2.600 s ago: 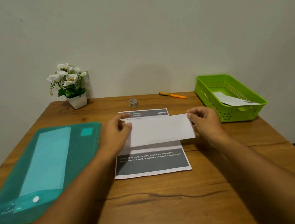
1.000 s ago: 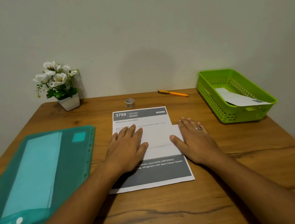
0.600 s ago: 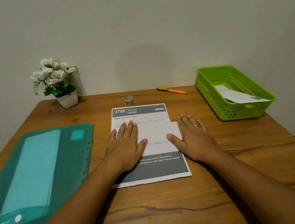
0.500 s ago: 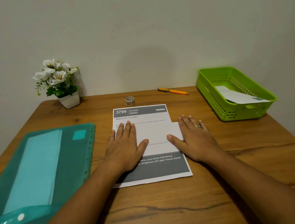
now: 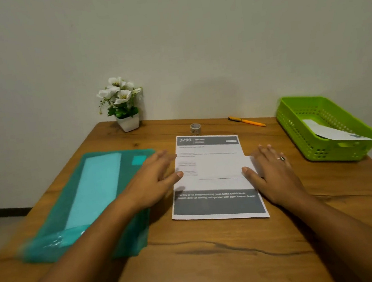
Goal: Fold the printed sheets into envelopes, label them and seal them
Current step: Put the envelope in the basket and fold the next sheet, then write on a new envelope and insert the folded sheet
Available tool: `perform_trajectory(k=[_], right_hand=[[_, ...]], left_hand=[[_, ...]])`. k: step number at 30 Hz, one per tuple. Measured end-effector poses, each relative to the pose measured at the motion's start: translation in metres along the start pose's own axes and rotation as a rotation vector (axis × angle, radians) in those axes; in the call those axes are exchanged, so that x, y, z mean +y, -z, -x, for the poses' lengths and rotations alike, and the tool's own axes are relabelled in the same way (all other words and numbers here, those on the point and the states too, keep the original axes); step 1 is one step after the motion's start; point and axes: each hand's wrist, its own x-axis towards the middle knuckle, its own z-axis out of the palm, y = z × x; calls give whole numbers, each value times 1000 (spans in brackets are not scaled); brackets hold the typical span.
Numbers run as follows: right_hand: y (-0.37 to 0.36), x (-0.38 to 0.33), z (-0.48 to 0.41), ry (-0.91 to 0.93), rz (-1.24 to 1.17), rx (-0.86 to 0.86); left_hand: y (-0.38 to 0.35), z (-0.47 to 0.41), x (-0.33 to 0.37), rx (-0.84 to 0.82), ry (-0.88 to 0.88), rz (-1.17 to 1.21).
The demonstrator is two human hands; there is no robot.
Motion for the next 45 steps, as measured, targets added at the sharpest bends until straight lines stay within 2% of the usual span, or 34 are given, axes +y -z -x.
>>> perform_trajectory(k=[3,6,10,14,19,23,26,28,36,41,45], right_hand=[[3,-27,2,56,-88,29],[9,-82,3,191,-166,-11],[16,-168,13,444,-278,-102],[9,-245,22,653,-338,-277],[1,-296,22,709,-184,-494],[2,-296,16,638,-282,-558],[-1,-293,21,707,-207,-554],[-6,-292,26,726,-168,-526],[-4,-302,42,825,43,-331],[-2,-307,54,893,-50,-264],[-5,-319,58,912,91,-202]], left_hand=[[35,33,-30,81,27,2],[68,69,-62,104,76,26],[96,108,-97,60,197,-28],[104,130,-114,-9,245,-60],[101,136,-123,-102,267,44],[108,144,-116,-185,280,231],[109,150,-124,-248,264,143],[103,157,-131,-234,241,105],[82,169,-137,64,49,-171],[78,167,-126,214,58,-273],[73,166,-125,272,73,-286]])
